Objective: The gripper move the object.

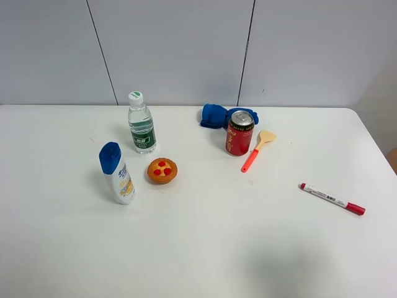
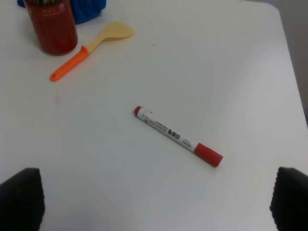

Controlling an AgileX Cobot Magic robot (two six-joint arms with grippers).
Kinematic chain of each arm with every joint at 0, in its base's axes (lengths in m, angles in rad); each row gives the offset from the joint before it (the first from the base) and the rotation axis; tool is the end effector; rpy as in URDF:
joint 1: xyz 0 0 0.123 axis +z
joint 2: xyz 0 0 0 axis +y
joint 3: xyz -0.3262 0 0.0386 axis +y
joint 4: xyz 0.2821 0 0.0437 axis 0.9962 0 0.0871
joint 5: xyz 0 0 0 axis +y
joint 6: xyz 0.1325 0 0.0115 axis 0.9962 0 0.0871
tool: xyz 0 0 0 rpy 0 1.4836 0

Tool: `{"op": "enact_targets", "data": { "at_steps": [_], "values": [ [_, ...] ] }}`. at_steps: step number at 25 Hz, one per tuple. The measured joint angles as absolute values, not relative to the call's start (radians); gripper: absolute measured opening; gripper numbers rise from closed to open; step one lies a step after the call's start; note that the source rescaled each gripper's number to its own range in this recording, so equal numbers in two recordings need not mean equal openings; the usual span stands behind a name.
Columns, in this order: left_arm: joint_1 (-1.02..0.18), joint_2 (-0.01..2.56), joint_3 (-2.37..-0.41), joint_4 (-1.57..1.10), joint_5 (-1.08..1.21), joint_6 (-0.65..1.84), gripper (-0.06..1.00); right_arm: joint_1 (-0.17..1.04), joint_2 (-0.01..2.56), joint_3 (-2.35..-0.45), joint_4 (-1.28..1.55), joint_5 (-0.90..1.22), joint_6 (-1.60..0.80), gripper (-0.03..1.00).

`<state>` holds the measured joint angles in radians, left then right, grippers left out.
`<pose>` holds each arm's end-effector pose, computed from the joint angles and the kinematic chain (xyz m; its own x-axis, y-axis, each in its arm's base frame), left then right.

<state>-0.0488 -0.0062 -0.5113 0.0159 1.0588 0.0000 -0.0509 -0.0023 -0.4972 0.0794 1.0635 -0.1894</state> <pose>0.0167 0.0010 0.2787 -0.4378 0.0292 -0.8986 0.0397 0.9991 0.0131 0.0188 0.0083 0.2735 -0.4503 -0.1271 -0.8838 -0.0793 0.9916 -0.1022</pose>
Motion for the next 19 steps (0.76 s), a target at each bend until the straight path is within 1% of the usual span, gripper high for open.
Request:
{"op": "enact_targets", "data": {
  "at_steps": [19],
  "values": [
    [-0.049,-0.006,-0.511,0.016,1.059,0.000,1.00,-0.051,-0.002,-0.497,0.079,1.063,-0.189,0.85]
  ]
}}
